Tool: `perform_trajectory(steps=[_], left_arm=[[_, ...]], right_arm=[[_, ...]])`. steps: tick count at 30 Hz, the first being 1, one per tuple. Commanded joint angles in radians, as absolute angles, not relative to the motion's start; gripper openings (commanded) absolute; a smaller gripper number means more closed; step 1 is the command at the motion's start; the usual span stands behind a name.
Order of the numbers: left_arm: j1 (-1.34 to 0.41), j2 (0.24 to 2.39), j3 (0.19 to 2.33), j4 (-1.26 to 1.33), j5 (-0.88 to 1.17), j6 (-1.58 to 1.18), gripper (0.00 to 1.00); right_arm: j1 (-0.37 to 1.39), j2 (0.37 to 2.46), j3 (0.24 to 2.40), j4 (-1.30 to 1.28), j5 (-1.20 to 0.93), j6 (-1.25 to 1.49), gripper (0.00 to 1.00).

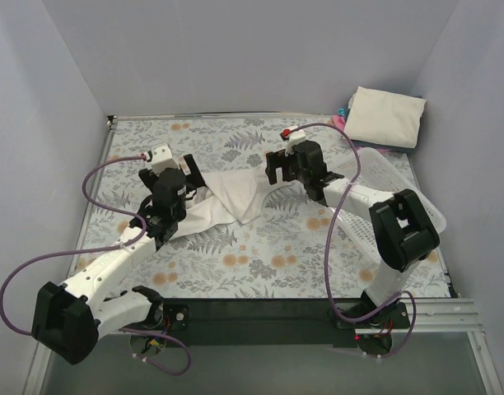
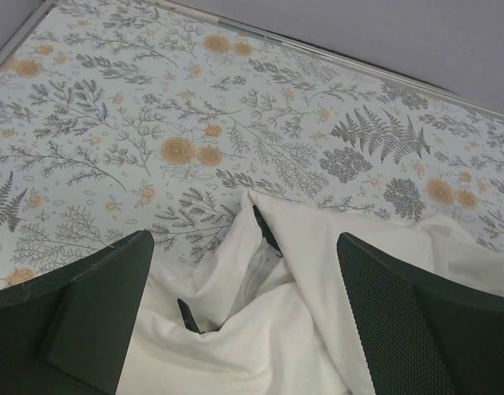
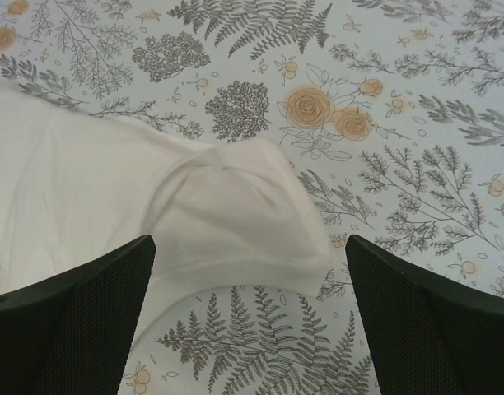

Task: Fold and stack the t-shirts
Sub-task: Flatten the tshirt out

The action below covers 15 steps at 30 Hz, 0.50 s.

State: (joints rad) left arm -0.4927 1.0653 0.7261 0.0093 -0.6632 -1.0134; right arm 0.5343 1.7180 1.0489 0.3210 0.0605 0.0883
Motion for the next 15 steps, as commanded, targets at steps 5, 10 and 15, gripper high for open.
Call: perform_trajectory(steps=[5, 10, 15], left_arm=[[-0.488, 1.163, 0.756, 0.038, -0.579, -1.064, 0.84], [-0.532, 1.247, 0.762, 0.072, -0.532, -1.111, 0.80], [-0.587, 1.342, 0.792, 0.080, -0.546, -1.114, 0.80]], right_arm=[[0.523, 1.784, 1.045, 0.341, 0.020, 0.173, 0.90], [0.499, 1.790, 1.002, 0.319, 0.095, 0.192, 0.90], [0.468, 1.752, 0.948, 0.307, 0.179, 0.195, 0.90]])
